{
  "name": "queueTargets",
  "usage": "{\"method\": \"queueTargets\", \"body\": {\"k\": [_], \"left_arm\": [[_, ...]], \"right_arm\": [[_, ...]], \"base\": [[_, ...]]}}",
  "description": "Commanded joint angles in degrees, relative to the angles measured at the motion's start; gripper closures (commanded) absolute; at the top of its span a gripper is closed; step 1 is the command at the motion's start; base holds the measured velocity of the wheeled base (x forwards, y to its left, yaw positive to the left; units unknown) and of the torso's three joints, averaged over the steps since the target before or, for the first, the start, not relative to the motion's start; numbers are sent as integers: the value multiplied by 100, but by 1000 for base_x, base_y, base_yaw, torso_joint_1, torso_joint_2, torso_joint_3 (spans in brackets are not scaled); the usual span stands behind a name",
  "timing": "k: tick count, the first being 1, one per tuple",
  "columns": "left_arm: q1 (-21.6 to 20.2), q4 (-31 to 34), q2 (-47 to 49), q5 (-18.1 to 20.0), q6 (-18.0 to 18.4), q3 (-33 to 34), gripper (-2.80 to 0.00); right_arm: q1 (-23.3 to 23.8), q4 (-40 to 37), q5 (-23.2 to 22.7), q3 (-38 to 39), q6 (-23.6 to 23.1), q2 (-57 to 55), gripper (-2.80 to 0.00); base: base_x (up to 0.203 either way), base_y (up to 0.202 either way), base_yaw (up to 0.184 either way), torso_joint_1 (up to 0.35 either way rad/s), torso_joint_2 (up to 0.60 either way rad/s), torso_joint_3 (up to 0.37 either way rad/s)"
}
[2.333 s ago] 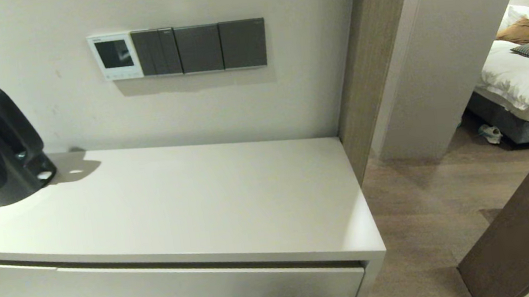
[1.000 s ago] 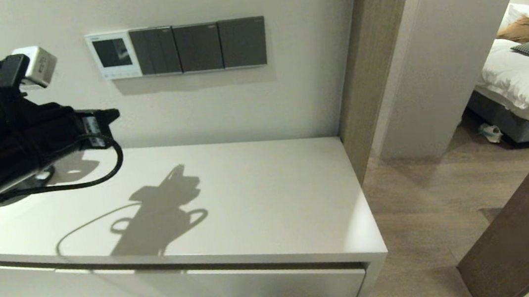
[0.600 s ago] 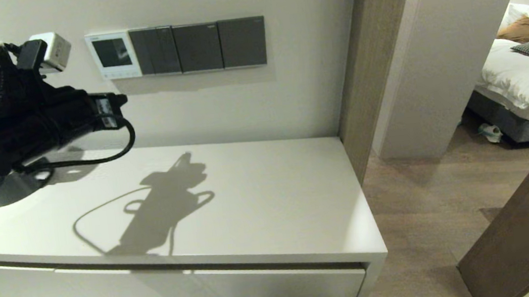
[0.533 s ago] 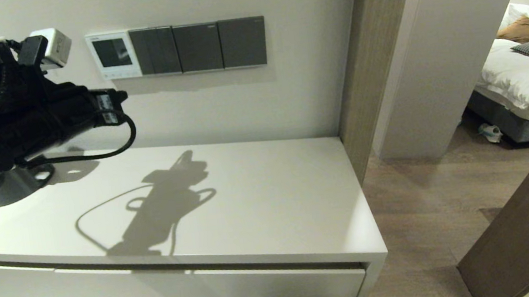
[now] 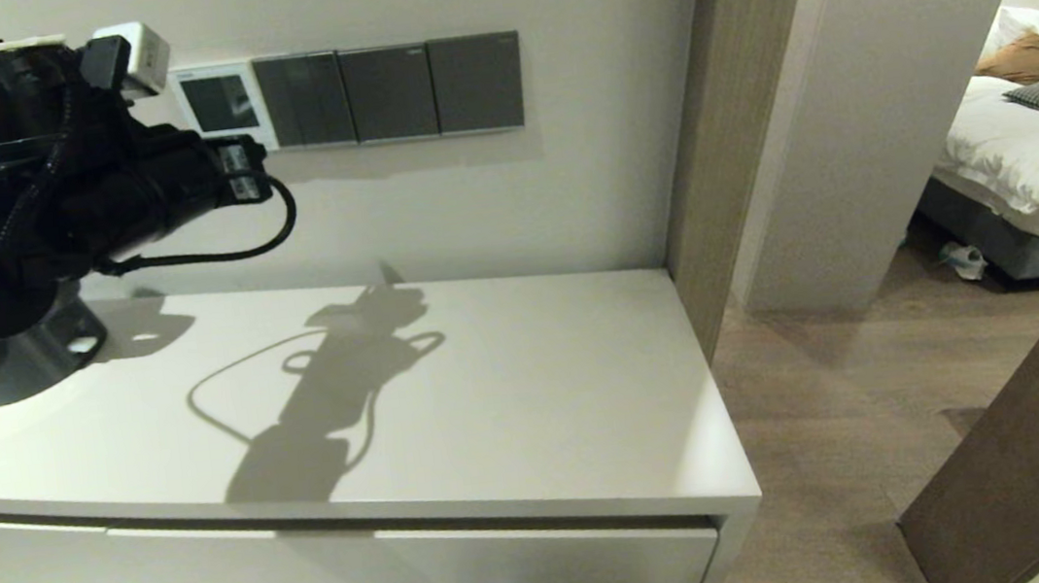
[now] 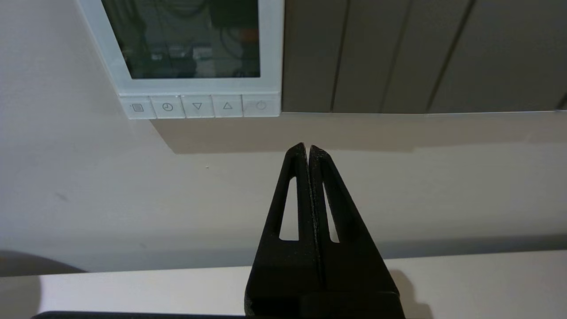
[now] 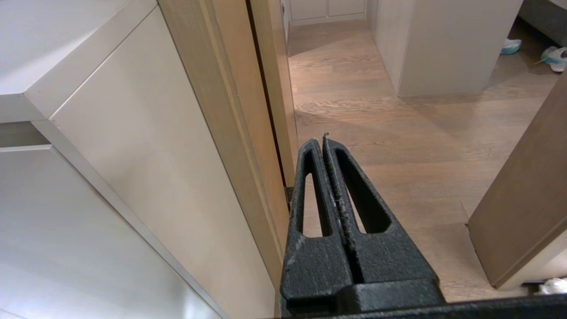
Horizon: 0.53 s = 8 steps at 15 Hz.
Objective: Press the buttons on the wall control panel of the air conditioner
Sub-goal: Turn on the central air conditioner
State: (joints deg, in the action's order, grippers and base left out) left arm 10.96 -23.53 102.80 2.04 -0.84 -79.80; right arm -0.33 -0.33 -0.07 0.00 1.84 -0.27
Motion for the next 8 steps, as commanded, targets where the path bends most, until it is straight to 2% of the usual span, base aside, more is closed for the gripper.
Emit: {"method": "queueTargets", "body": {"k": [1,8], "left_arm": [[19,-34,231,11,-19,-105,0],[55,-78,472,-87,-47,-388,0]], "right_arm": [[-2,-2,-1,9,0,-8,0],[-2,-2,-1,9,0,-8,0]], "base": [[0,0,0,0,0,0],[0,0,0,0,0,0]]}}
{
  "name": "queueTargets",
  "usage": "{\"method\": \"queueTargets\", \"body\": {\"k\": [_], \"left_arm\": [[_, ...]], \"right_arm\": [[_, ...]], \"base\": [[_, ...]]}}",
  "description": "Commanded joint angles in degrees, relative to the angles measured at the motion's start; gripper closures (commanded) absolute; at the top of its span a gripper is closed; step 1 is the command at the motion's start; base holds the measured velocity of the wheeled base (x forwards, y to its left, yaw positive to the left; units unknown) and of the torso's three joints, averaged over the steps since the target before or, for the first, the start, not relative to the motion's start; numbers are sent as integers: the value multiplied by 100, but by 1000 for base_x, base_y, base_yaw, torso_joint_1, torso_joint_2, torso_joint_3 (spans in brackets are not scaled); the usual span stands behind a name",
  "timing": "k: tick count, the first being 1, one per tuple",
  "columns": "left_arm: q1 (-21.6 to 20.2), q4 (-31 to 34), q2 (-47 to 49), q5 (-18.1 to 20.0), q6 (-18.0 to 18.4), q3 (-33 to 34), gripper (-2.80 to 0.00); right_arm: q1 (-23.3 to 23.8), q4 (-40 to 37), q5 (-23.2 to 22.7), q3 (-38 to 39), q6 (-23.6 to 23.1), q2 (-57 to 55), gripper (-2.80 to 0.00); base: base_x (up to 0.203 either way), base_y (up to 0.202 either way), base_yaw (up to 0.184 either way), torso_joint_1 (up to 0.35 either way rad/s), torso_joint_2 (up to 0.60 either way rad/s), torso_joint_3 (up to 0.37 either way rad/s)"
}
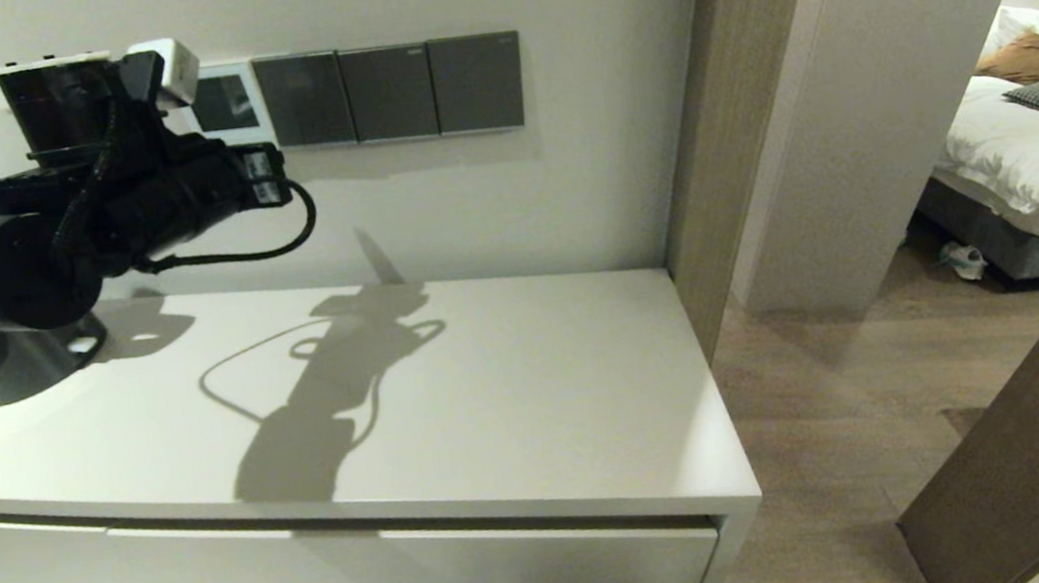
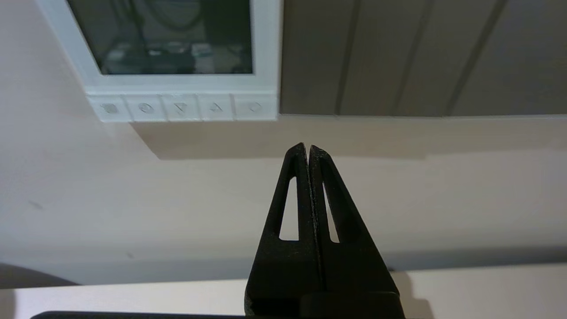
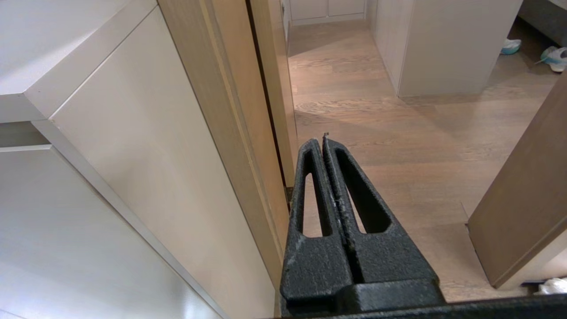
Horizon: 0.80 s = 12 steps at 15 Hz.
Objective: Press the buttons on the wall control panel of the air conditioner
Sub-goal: Turn on the central air conditioner
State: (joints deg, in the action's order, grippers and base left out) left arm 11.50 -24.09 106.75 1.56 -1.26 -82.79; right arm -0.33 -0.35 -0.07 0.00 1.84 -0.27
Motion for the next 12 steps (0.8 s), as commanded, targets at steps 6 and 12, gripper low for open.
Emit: {"method": "queueTargets", "body": {"k": [6,12], "left_arm": [[-16,-17,189,-86,-6,-272,0],[-147,-26,382,-104,-6,-439,0]], "right_arm": [[-2,0,-1,9,0,-8,0],[-2,0,-1,9,0,-8,0]], "base": [[0,0,0,0,0,0],[0,0,0,0,0,0]]}}
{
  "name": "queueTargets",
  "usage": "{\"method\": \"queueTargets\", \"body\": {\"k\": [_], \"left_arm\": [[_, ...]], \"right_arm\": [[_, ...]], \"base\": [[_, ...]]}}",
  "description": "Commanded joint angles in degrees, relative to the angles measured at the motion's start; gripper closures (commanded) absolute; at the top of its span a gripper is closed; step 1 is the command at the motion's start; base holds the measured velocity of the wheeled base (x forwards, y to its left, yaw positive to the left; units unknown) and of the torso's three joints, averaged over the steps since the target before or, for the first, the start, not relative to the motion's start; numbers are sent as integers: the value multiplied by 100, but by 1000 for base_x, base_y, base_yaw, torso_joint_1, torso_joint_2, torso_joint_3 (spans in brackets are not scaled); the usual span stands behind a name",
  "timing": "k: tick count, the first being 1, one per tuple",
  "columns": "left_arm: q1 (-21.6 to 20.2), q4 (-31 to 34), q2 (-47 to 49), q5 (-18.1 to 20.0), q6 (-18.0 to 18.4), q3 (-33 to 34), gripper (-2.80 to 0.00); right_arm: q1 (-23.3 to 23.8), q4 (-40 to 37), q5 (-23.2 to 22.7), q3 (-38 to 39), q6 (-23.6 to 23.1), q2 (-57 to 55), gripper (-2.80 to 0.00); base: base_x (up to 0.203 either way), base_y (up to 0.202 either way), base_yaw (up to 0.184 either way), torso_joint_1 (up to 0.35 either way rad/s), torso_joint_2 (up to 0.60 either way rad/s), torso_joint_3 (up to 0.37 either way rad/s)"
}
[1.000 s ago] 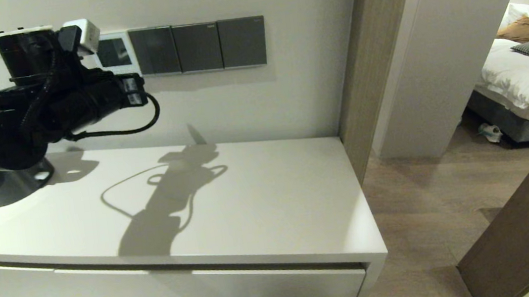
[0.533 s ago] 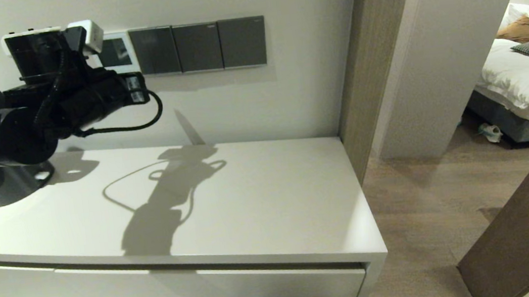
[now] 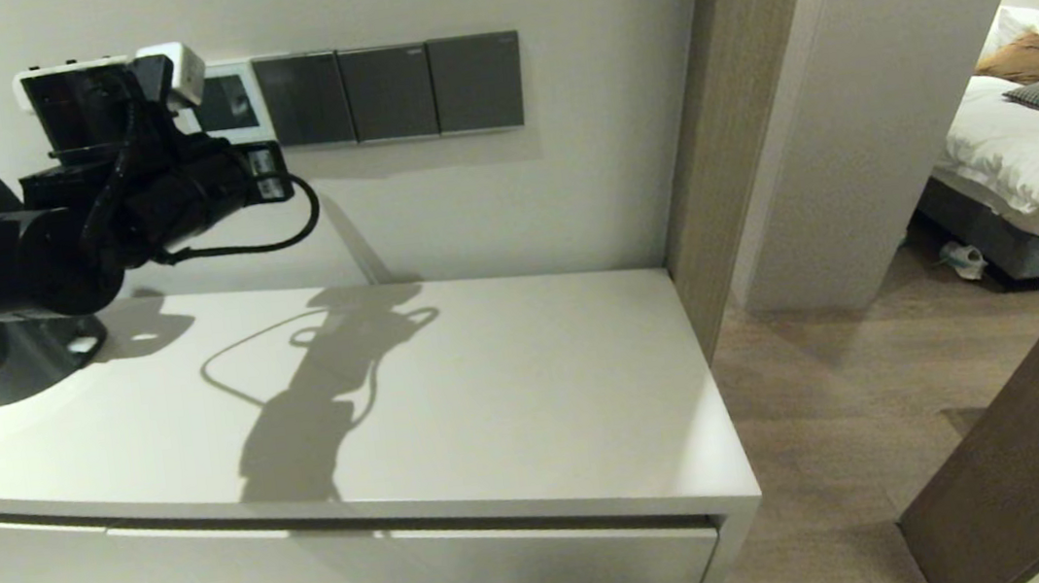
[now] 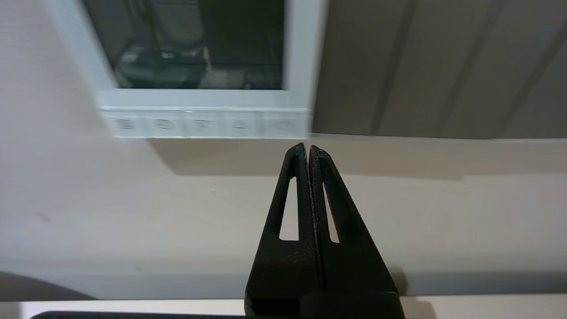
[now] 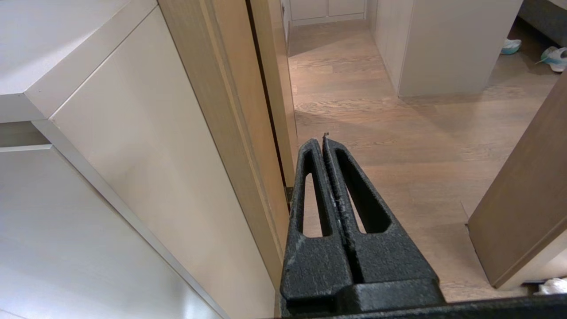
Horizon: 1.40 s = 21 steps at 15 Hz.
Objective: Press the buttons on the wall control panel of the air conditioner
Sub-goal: Turn on the central air conditioner
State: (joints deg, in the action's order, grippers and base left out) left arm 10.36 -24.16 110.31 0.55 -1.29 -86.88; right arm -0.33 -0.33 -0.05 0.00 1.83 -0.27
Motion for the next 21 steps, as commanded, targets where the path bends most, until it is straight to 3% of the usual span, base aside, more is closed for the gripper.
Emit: {"method": "queueTargets", "body": {"k": [1,17,21], "left_arm": [[-52,-10,34,3,-3,-52,0],[-87,-10,271,15,-12,-311,0],[-91,-18,-3,15,-20,-36,0]], "right_arm": [[-2,-2,-4,9,1,-8,0],[-2,-2,-4,9,1,-8,0],[-2,-2,-4,9,1,-8,0]], "base": [[0,0,0,0,0,0],[0,0,0,0,0,0],[0,0,0,0,0,0]]}}
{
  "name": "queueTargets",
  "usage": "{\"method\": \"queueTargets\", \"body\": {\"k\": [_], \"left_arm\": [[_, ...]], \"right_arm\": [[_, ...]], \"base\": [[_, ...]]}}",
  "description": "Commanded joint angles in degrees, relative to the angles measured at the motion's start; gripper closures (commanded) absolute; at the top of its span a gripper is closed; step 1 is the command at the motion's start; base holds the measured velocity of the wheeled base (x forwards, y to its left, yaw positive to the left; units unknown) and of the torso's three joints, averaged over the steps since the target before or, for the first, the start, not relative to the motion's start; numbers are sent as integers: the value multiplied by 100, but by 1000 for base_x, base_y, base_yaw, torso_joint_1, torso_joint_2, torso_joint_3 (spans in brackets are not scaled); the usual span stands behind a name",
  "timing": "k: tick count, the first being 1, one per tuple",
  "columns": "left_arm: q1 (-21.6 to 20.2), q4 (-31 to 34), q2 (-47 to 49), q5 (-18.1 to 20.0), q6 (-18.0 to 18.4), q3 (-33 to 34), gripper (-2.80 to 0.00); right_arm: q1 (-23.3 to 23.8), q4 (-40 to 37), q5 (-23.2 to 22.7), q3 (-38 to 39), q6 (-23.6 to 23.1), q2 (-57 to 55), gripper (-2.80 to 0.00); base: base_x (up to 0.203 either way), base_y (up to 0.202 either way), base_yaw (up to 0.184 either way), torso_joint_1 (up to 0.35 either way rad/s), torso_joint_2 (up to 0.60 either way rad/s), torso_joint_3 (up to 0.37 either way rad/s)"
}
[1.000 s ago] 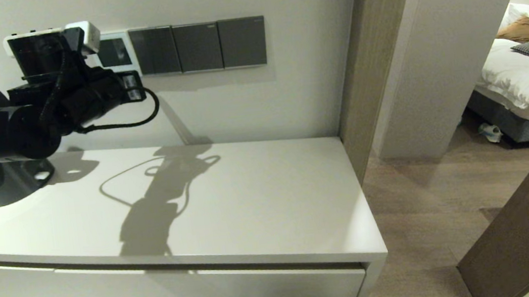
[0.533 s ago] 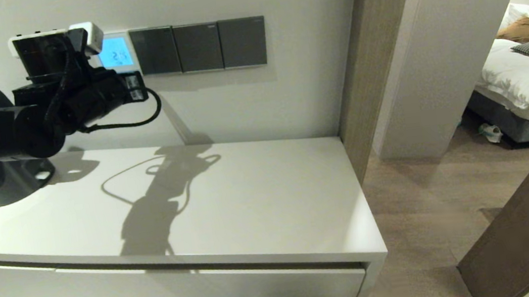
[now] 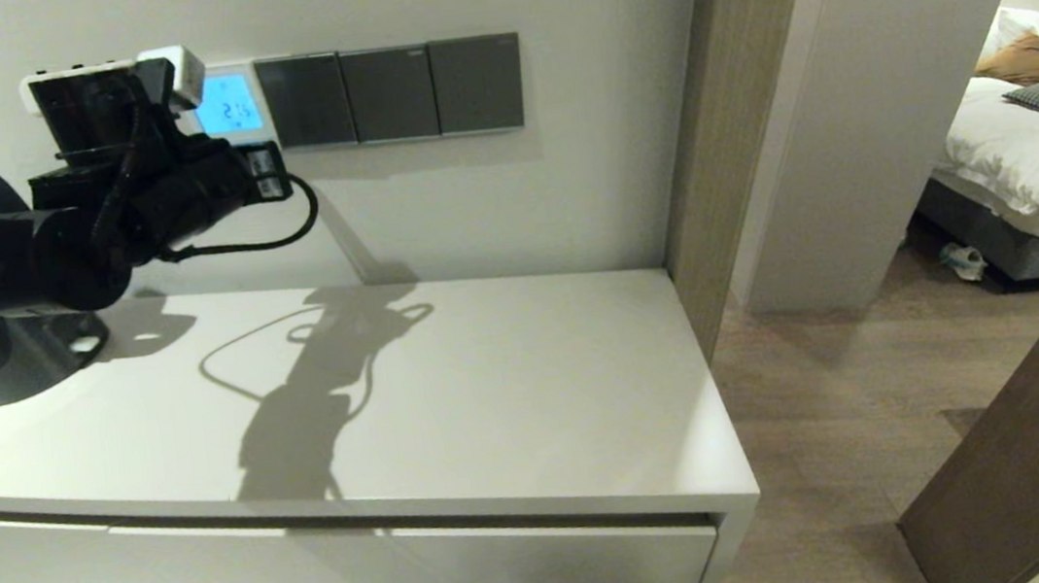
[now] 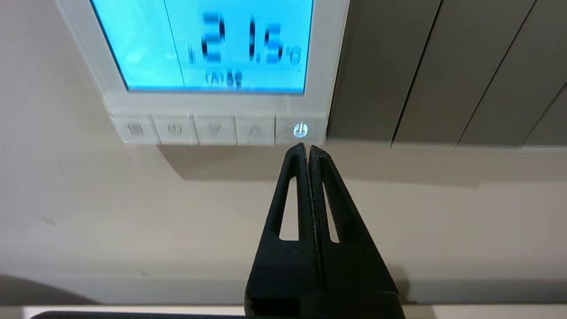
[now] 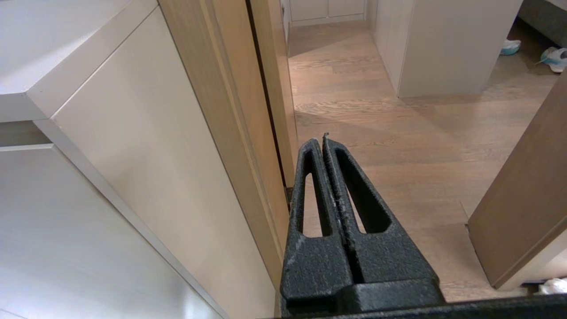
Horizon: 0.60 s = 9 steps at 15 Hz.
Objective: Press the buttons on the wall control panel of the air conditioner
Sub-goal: Turn on the central air conditioner
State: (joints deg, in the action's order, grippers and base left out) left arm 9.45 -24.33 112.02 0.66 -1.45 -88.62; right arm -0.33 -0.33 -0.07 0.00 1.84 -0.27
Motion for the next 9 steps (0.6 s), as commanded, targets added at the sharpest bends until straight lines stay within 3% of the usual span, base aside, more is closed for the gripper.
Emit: {"method": "queueTargets", "body": {"k": [1,5,9], "left_arm": [[1,-1,-288,4,-4,244,0],[4,-2,-808,20,-4,653,0],[-114,-1,-842,-17,-4,651,0]], "right_arm": [[-2,1,5,9,0,-8,0],[-2,-2,-1,9,0,-8,0],[-2,-2,-1,9,0,-8,0]], "base": [[0,0,0,0,0,0],[0,0,0,0,0,0],[0,0,0,0,0,0]]}}
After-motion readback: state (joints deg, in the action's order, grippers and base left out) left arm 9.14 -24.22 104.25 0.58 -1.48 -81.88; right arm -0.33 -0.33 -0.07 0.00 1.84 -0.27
